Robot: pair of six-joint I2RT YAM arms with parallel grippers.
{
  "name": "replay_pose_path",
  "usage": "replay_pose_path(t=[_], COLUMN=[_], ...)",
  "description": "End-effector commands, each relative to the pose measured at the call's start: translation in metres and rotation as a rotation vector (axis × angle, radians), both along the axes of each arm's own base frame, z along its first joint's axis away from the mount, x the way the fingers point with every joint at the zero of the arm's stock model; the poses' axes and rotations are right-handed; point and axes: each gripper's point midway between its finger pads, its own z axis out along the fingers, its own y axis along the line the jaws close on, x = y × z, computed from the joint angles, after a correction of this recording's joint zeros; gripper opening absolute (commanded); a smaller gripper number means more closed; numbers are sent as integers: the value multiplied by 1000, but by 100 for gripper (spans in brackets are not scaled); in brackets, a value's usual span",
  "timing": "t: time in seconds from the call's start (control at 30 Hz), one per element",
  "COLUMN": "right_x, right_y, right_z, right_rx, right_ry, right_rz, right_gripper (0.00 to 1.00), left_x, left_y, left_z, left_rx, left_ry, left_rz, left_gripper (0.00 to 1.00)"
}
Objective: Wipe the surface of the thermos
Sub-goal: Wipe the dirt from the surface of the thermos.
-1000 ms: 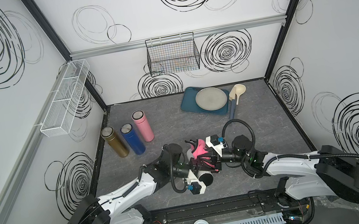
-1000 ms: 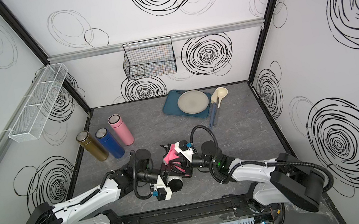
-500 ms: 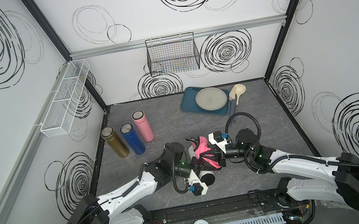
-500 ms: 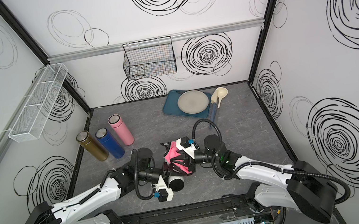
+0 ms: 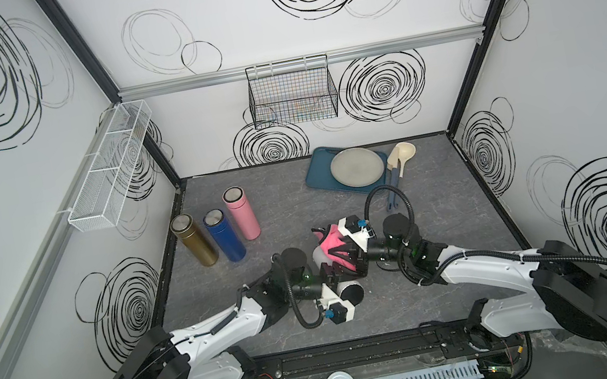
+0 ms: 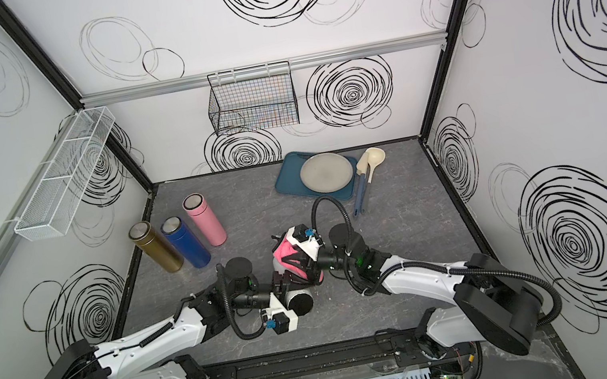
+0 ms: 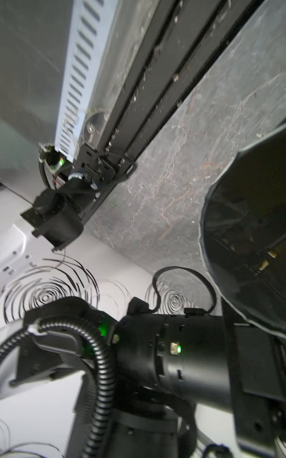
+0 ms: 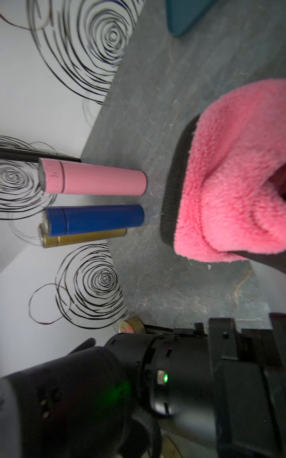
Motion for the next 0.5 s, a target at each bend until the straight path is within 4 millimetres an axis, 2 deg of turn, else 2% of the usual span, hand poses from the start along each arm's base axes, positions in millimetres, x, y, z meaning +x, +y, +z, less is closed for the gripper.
replay_pose_path(t=[0.0,0.07,0.17,0.23,0.3,0.37,0.47], right_x=[13,19,24,28,35,42,54], right_y=[6,10,10,2,-6,-8,-12], right_z=[70,73,51,33,26,30,48], right_rx=[123,108,86,99,128,146,198], right_ry=[-162,-167,-118,-82,-71,-107,-180], right_rz=[-51,-55,-76,-110,-162,-203,-291], right_gripper=[0,0,0,0,0,0,0], left_x=[34,41,48,54,62,75,105], left_y=[-2,5,21,29,36,45,69], left_z=[90,110,140,155,168,178,187], left_rx=[-331,-444,-611,-695,-772,-856,-1033], left_ry=[-95,-42,36,124,212,333,548], left_rz=[187,248,324,368,410,472,617], left_gripper=[0,0,0,0,0,0,0])
